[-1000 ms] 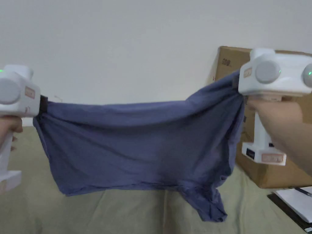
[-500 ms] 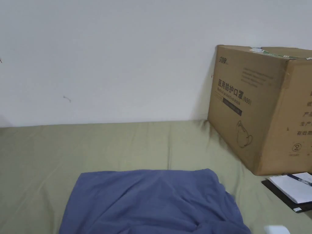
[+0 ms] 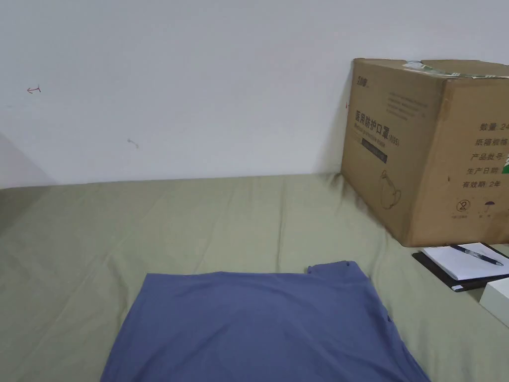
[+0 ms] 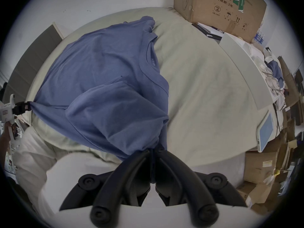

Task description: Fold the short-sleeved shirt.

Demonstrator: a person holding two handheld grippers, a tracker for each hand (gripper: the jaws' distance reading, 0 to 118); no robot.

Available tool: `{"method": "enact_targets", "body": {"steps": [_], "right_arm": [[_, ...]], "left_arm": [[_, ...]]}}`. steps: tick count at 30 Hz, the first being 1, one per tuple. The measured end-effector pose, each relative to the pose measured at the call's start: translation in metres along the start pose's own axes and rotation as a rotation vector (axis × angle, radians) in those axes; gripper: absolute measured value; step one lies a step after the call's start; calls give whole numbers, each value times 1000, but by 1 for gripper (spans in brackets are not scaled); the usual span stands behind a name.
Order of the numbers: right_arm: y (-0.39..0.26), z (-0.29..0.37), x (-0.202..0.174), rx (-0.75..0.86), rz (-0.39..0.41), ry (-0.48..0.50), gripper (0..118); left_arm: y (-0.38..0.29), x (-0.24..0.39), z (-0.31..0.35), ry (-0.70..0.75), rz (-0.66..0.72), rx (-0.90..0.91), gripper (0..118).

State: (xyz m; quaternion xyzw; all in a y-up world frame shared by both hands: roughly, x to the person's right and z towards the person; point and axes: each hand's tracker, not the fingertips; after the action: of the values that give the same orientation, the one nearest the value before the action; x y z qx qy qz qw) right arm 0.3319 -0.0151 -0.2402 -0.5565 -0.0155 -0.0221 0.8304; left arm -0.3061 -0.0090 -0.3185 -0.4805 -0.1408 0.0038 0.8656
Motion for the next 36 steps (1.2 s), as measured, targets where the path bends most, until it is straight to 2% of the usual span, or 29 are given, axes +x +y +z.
{"method": "enact_targets", "body": {"steps": [5, 6, 7, 8, 9, 10, 11, 12, 13, 19, 22, 23, 24, 25, 27, 28, 29, 30, 32, 33, 36], "right_arm": [[0, -10, -8, -22, 12, -23, 4], [1, -15, -9, -25, 9, -35, 8], [1, -18, -10, -26, 4, -38, 14], [3, -23, -10, -21, 1, -41, 27], [3, -24, -10, -10, -6, -52, 40], [3, -24, -10, 5, -15, -79, 63], [1, -21, -9, 32, -34, -102, 100], [0, -10, -13, 49, -45, -101, 115], [-1, -3, -14, 77, -66, -83, 118], [-11, 73, -46, 372, -184, 109, 115], [-24, 102, -72, 639, -220, 219, 113], [-31, 111, -83, 734, -225, 243, 108], [-37, 123, -100, 818, -221, 251, 102], [-41, 131, -112, 879, -210, 246, 91], [-46, 141, -132, 956, -167, 196, 34], [-48, 145, -142, 967, -140, 147, 5], [-49, 146, -150, 972, -118, 117, 0], [-50, 149, -154, 980, -97, 115, 0], [-48, 153, -156, 968, -41, 204, 0], [-48, 154, -157, 960, -22, 202, 0], [-44, 158, -162, 936, 38, 159, 0]], "left_arm": [[-17, 3, -4, 1, -28, -21, 2], [-20, 2, -7, 11, -30, -21, 6], [-22, 1, -7, 21, -31, -20, 22], [-24, 1, -9, 30, -38, -19, 55], [-22, 9, -5, 70, -59, -22, 84], [-24, 9, -5, 101, -72, -27, 106], [-27, 7, -4, 110, -66, -22, 117], [-29, 6, 2, 110, -54, 2, 116], [-30, 1, 3, 100, -30, 44, 116], [-20, 24, 78, -96, 221, 353, 116], [-27, 50, 104, -144, 230, 511, 116], [-31, 59, 112, -128, 212, 571, 112], [-36, 70, 122, -90, 184, 657, 105], [-39, 79, 129, -64, 156, 705, 89], [-44, 94, 140, -16, 112, 765, 11], [-47, 100, 143, 22, 88, 790, 0], [-49, 103, 145, 29, 86, 821, 0], [-51, 103, 148, 15, 93, 829, 0], [-48, 100, 154, 11, 118, 825, 0], [-42, 94, 155, 12, 130, 800, 0], [-7, 71, 136, 8, 182, 445, 0]]}}
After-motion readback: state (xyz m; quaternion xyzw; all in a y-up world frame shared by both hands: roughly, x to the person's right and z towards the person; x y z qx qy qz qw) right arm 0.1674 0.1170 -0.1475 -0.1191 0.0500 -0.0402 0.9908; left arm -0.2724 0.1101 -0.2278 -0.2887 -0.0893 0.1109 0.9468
